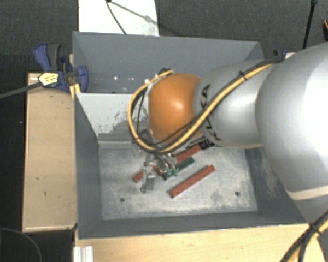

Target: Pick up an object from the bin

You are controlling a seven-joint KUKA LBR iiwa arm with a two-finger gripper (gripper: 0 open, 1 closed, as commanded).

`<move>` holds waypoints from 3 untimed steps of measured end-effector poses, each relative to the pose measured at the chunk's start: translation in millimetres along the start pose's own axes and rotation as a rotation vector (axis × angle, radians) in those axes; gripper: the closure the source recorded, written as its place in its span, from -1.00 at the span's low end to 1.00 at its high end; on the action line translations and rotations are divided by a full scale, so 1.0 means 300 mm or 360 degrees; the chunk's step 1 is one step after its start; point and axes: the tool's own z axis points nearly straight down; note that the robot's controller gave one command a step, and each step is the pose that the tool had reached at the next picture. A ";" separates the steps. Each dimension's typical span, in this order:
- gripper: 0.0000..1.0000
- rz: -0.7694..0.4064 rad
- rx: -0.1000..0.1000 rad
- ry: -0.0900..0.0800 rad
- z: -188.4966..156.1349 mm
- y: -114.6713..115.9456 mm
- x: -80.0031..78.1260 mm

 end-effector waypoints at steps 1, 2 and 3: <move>-1.00 0.0142 -0.0001 -0.0006 0.093 -0.130 0.011; 1.00 0.0150 -0.0005 -0.0011 0.087 -0.123 0.008; 1.00 0.0052 -0.0004 -0.0030 -0.388 -0.215 -0.082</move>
Offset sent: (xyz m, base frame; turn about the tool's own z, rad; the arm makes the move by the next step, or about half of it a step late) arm 0.0005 -0.0371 -0.0269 0.0868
